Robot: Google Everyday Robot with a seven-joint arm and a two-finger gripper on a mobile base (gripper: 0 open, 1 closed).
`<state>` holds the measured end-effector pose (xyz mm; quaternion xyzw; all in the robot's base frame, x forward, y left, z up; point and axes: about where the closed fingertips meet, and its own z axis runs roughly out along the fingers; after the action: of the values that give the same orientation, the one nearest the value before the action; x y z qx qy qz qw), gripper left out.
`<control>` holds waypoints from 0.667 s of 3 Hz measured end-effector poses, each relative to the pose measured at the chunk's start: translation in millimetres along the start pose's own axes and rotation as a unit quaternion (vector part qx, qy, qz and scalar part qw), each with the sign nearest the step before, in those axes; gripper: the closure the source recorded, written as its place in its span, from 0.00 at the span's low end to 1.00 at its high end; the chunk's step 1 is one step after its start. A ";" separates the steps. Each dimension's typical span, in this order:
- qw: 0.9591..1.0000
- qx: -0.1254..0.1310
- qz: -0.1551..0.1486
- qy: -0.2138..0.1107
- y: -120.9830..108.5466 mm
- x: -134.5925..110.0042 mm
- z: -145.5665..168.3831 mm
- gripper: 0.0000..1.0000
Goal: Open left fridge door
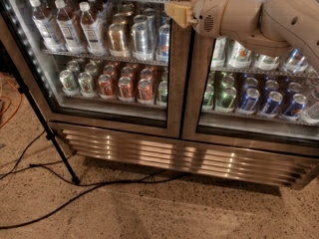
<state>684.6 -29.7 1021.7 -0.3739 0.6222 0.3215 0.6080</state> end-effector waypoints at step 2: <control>1.000 0.000 0.000 0.000 -12.7 0.5 -2.5 1.00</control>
Offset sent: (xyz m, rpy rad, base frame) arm -0.0644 0.0399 0.0083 0.0147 -0.0099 0.0417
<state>694.1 -38.4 1022.0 -0.3739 0.6222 0.3215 0.6080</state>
